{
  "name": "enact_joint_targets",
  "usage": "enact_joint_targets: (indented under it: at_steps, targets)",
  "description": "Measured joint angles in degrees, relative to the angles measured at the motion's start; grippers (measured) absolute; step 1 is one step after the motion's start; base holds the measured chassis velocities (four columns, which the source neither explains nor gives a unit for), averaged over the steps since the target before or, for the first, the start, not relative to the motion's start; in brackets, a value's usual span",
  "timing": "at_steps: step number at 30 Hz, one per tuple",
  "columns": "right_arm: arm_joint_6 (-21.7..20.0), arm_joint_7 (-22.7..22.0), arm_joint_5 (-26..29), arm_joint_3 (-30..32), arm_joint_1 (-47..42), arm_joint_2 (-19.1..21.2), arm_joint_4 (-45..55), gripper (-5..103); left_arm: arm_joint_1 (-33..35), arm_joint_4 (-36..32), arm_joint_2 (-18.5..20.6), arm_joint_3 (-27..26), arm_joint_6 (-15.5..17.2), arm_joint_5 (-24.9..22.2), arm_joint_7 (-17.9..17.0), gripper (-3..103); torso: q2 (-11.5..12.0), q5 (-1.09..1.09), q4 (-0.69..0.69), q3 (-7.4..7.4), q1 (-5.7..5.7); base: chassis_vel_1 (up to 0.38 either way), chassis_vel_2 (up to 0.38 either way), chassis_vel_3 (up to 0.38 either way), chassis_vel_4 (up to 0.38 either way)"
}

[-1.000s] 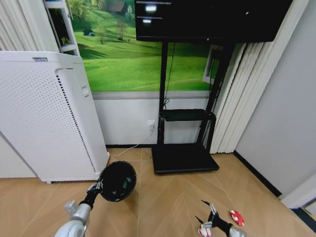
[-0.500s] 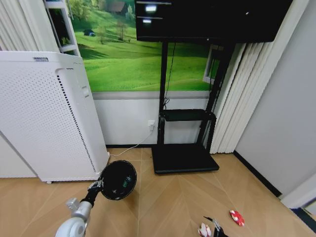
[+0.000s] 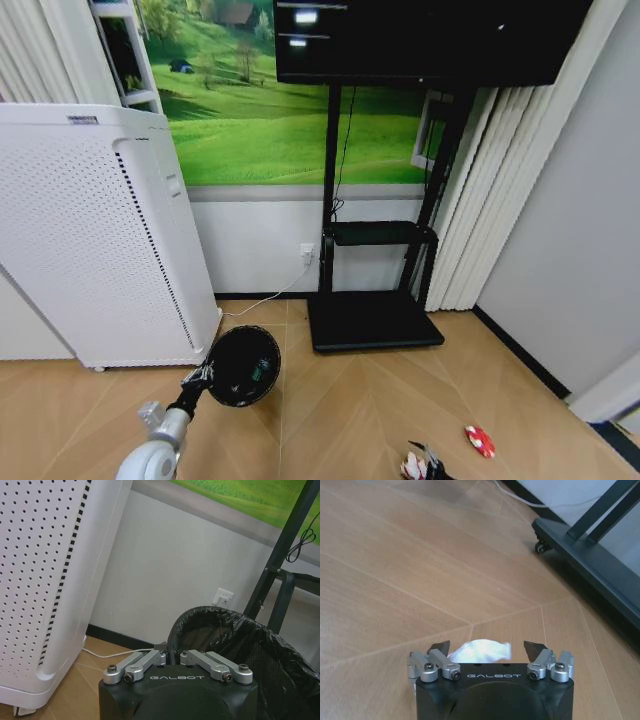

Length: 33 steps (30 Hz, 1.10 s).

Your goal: Pick up the trash bin and place the garbage on the floor into it.

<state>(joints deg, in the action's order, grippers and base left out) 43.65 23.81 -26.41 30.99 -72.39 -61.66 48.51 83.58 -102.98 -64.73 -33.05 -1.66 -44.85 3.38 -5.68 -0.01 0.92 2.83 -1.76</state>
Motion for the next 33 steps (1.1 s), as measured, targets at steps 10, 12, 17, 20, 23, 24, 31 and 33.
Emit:
enact_joint_targets:
  at_steps: [10, 12, 17, 20, 23, 24, 31, 33]
  targets:
    - [-1.15, 2.36, -1.61, 0.65, -0.89, 1.02, 0.53, 51, 0.21, -0.16, 0.13, -0.84, 0.01, -0.15, -0.01, 7, 0.00, 0.00, 0.01, 0.00, 0.00, 0.000, 0.000, 0.000, 0.000]
    - [-1.19, 2.47, -1.62, 0.66, -0.93, 0.98, 0.64, 46, 0.23, -0.16, 0.12, -0.84, 0.01, -0.15, -0.01, 7, 0.00, 0.01, 0.01, 0.00, 0.00, 0.000, 0.000, 0.000, 0.000]
    - [-1.23, 3.15, -1.12, 0.62, -0.85, 0.88, 1.33, 25, 0.25, -0.19, 0.38, -0.13, -0.03, 0.02, -0.03, 7, 0.00, 0.01, 0.01, 0.00, 0.00, 0.000, 0.000, 0.000, 0.000]
    - [-1.41, 3.58, -0.35, 0.57, -0.83, 0.96, 2.04, 14, 0.54, -0.36, 0.57, 1.26, -0.14, 0.66, 0.01, 7, 0.00, 0.01, 0.00, 0.00, 0.00, 0.000, 0.000, 0.000, 0.000]
    - [-1.47, 3.65, 0.44, 0.54, -0.86, 1.12, 2.82, 7, 0.45, -0.39, 0.50, 2.56, -0.21, 1.17, 0.04, 7, 0.00, 0.01, 0.00, 0.00, 0.00, 0.000, 0.000, 0.000, 0.000]
    - [-1.50, 3.67, 1.16, 0.50, -1.01, 1.25, 3.33, 4, 0.34, -0.37, 0.50, 3.16, -0.25, 1.46, 0.05, 7, 0.00, 0.01, 0.00, 0.00, 0.00, 0.000, 0.000, 0.000, 0.000]
    - [-1.84, 3.90, 4.67, 0.53, -2.00, 2.17, 6.50, 4, -0.18, 0.49, 1.70, 5.47, -0.28, 2.06, 0.38, 7, 0.00, 0.02, 0.00, 0.00, 0.00, 0.000, 0.000, 0.000, 0.000]
    - [-2.30, 4.07, 6.93, 0.65, -2.69, 2.79, 8.91, 4, -1.18, 1.76, 2.71, 7.29, -0.28, 2.36, 0.68, 7, 0.00, 0.02, 0.01, 0.00, 0.00, 0.000, 0.000, 0.000, 0.000]
